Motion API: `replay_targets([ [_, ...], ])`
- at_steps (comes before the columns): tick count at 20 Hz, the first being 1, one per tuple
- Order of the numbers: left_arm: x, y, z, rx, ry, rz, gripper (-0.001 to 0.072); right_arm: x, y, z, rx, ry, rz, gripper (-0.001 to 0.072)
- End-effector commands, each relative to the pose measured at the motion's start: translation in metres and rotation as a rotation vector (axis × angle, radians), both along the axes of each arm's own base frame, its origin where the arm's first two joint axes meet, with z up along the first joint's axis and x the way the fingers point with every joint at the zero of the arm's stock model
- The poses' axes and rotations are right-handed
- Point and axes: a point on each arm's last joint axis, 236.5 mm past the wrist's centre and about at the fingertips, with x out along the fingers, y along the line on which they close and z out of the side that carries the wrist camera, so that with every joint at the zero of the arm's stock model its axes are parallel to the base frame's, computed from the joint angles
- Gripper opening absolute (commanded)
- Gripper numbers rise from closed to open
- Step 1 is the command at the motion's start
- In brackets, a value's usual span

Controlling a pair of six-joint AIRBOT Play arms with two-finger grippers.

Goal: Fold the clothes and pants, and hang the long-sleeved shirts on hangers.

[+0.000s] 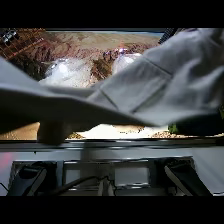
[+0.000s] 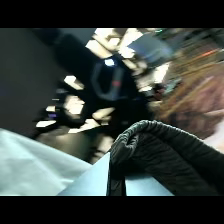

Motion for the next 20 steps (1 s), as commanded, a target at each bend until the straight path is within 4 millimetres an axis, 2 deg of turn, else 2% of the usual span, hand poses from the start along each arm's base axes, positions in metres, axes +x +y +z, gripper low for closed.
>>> replay_targets([
  [1,0.028,0.001,-0.002,0.023,0.018,0.033,0.0005,-0.012,-0.002,0.004,0.118,0.117,-0.004,0.0040],
  [2,0.053,-0.003,-0.011,0.026,0.064,0.030,0.0005,0.003,-0.010,-0.009,0.106,0.168,-0.064,0.0040],
  [5,0.145,-0.015,-0.057,0.047,0.232,0.021,0.0005,0.066,-0.037,-0.085,-0.041,0.391,-0.251,0.0040],
  [7,0.203,-0.023,-0.095,0.063,0.343,0.020,0.0005,0.111,-0.040,-0.138,-0.138,0.518,-0.295,0.0040],
  [10,0.264,-0.038,-0.160,0.076,0.521,-0.020,0.0005,0.183,-0.032,-0.217,-0.240,0.647,-0.304,0.0038],
  [12,0.289,-0.046,-0.205,0.103,0.647,-0.041,0.0005,0.225,-0.026,-0.274,-0.315,0.713,-0.288,0.0038],
  [15,0.309,-0.050,-0.267,0.127,0.791,-0.048,0.0005,0.271,-0.017,-0.349,-0.379,0.807,-0.265,0.0038],
  [18,0.312,-0.047,-0.329,0.138,0.919,-0.046,0.0004,0.298,-0.015,-0.398,-0.410,0.852,-0.266,0.0038],
  [20,0.306,-0.047,-0.361,0.145,0.985,-0.047,0.0004,0.306,-0.014,-0.419,-0.439,0.859,-0.254,0.0038],
])
